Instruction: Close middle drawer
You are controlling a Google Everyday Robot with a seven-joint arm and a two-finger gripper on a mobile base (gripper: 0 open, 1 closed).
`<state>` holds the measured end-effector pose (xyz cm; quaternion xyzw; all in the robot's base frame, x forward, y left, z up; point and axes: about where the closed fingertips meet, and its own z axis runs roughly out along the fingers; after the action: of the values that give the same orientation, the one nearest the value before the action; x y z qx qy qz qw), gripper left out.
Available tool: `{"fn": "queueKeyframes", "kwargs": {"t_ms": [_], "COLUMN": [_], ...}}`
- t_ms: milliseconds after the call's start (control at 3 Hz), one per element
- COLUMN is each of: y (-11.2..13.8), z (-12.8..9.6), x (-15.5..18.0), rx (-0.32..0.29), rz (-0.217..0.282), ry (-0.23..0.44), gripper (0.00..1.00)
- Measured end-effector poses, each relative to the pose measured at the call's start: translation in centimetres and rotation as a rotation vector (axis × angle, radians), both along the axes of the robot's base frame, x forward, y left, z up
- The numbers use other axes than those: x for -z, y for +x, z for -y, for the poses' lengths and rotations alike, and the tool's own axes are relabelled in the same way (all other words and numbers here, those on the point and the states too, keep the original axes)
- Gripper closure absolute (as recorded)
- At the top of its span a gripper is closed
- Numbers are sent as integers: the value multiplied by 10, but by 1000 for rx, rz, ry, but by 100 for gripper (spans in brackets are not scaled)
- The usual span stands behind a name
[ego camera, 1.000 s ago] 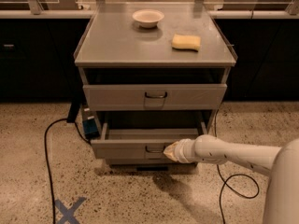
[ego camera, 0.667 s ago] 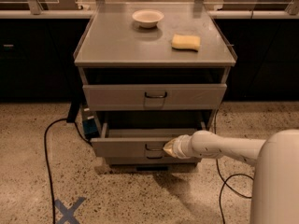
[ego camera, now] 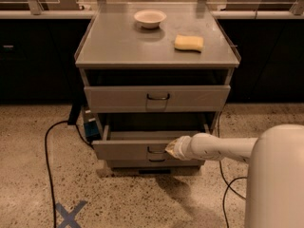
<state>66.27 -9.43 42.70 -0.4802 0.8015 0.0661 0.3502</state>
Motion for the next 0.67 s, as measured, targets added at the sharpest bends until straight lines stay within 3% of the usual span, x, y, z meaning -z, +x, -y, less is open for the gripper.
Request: {"fn": "queueKeyframes", "kwargs": {"t_ms": [333,667], "y": [24,34], "z": [-3,-11], "x": [-16,-27], "rx": [20,32], "rz": [111,190], "ry": [-73,-111], "gripper": [100,100]}}
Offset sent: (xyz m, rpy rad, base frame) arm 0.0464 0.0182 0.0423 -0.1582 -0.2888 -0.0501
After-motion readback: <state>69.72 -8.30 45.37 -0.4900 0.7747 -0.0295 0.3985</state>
